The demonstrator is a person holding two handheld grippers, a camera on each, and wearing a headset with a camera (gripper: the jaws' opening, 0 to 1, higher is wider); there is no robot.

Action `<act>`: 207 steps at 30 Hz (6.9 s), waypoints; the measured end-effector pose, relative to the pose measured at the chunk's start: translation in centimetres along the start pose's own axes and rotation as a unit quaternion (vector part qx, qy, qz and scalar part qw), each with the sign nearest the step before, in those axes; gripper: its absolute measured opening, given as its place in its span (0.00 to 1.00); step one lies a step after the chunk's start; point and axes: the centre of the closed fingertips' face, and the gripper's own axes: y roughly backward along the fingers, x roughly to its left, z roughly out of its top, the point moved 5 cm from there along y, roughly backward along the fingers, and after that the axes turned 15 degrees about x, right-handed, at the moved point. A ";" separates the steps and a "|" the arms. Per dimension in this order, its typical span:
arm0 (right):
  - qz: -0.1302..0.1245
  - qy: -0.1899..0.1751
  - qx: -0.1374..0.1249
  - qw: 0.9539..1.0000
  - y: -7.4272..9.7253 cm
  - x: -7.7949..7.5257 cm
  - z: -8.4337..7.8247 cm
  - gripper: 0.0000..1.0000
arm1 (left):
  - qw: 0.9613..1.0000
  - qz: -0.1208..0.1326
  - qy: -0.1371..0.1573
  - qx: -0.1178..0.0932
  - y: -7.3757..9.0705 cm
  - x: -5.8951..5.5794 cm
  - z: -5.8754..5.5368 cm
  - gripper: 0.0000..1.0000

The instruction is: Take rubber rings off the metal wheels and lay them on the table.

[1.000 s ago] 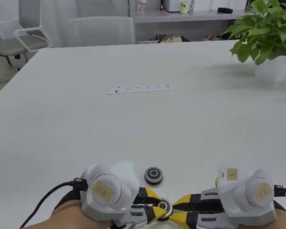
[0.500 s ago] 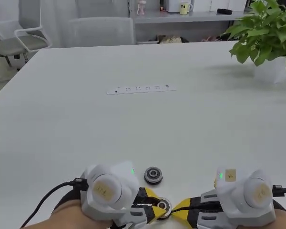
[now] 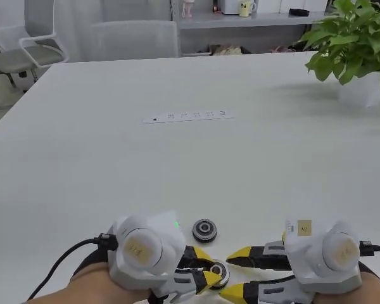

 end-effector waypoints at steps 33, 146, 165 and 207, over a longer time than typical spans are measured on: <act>-0.005 -0.020 0.013 1.000 0.9 0.3 -0.7 0.00 | 1.000 0.001 0.002 -0.002 0.0 0.1 0.1 0.08; 0.027 -0.161 -0.032 0.986 1.4 -0.5 -0.3 0.00 | 1.000 0.015 0.011 0.003 -0.1 0.1 0.2 0.08; 0.033 -0.130 -0.036 0.990 1.1 0.0 0.3 0.00 | 1.000 0.016 0.009 0.005 -0.1 0.2 0.2 0.08; 0.032 -0.127 -0.055 0.990 1.3 -0.1 0.4 0.00 | 1.000 0.015 0.007 0.002 -0.1 0.1 0.2 0.08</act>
